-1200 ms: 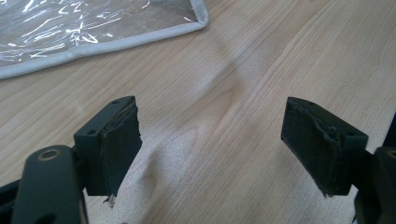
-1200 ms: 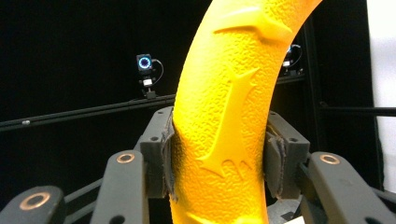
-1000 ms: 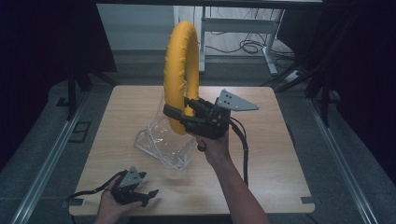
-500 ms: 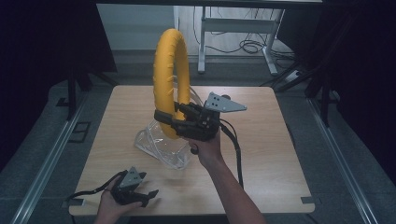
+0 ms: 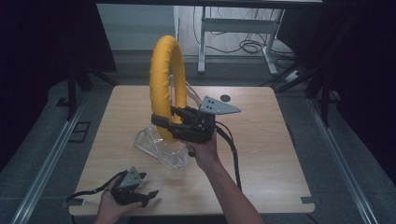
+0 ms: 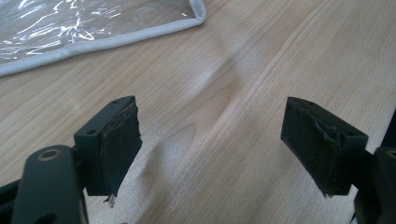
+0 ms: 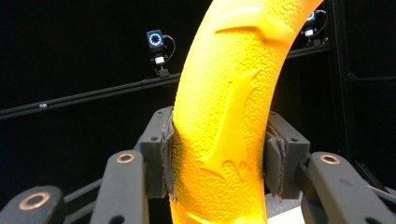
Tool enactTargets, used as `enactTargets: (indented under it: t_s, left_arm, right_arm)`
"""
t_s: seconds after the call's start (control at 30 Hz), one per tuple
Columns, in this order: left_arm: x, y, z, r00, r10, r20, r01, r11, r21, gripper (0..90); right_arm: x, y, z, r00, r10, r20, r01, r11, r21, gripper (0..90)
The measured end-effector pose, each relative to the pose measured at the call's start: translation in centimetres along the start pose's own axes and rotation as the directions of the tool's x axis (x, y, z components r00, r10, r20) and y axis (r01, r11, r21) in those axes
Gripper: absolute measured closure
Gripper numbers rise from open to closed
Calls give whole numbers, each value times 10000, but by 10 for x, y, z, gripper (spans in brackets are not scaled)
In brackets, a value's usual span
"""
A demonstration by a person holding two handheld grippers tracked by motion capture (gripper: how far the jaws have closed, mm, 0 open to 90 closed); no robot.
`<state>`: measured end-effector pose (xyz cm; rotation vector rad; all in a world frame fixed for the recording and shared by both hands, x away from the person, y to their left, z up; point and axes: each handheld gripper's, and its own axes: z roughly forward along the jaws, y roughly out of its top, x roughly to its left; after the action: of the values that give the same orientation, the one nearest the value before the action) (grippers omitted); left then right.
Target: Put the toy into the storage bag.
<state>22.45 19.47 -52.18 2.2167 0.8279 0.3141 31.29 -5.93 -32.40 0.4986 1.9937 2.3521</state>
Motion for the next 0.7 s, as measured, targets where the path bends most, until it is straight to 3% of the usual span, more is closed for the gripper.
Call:
enactTargets:
  t_s: [0.7]
  left_arm:
    - [0, 0, 1, 10000, -27, 3, 27, 10000, -61, 197]
  right_arm:
    - [-11, -19, 0, 9993, 368, 108, -370, 9991, 204, 510]
